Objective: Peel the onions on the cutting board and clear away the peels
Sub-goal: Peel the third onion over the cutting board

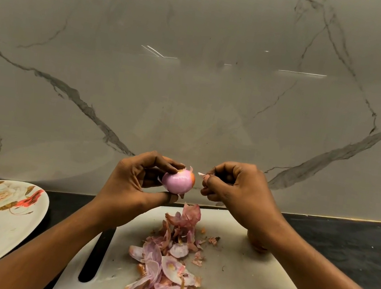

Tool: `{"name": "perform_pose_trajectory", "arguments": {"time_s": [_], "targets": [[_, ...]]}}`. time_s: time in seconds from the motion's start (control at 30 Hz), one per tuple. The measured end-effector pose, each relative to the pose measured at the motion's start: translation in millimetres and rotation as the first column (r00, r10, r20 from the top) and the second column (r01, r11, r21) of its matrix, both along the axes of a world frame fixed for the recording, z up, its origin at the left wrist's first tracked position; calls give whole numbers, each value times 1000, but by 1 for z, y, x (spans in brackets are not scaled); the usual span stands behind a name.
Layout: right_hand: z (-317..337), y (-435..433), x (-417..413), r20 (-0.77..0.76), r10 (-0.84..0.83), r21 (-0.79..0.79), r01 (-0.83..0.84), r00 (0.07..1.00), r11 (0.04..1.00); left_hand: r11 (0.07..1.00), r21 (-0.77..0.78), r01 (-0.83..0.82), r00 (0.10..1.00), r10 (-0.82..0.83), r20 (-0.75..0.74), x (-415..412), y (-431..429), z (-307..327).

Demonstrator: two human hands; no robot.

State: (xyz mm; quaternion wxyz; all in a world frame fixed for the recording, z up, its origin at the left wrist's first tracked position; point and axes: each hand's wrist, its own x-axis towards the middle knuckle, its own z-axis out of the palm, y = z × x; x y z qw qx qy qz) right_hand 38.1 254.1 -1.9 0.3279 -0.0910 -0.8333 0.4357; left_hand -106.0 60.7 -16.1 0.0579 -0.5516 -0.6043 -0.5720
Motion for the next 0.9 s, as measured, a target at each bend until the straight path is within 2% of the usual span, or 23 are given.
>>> {"name": "perform_pose_trajectory", "arguments": {"time_s": [0.13, 0.47, 0.9], "targets": [[0, 1, 2, 71, 51, -37, -49, 996, 998, 999, 12, 32, 986, -34, 162, 0, -2, 1], [1, -4, 4, 27, 152, -87, -149, 988, 985, 998, -13, 58, 953, -52, 298, 0, 2, 0], [3, -8, 7, 1, 196, -68, -196, 981, 978, 994, -12, 108, 947, -99, 305, 6, 2, -3]]}}
